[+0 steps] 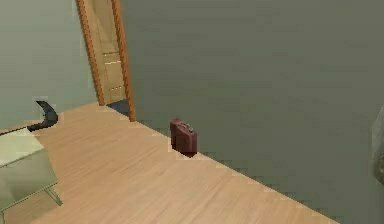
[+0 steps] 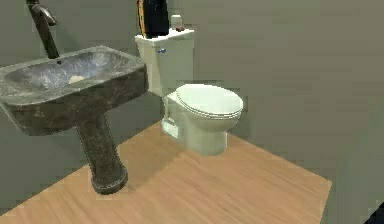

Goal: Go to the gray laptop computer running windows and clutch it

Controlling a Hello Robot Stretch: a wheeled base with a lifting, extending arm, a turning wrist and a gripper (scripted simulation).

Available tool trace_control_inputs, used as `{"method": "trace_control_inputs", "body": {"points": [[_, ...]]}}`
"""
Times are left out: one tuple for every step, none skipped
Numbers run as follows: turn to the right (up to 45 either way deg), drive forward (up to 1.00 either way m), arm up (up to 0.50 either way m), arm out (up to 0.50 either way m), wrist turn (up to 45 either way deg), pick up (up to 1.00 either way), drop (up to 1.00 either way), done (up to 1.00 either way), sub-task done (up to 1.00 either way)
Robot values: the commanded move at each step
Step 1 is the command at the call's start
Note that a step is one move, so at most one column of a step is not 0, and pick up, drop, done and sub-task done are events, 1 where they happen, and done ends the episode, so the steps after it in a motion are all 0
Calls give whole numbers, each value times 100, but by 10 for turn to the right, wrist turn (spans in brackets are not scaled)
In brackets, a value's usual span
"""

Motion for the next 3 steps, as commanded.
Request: {"method": "trace_control_inputs", "body": {"points": [[-240,0,0,0,0,0,0,0,0],[0,100,0,0,0,0,0,0,0],[-30,0,0,0,0,0,0,0,0]]}}
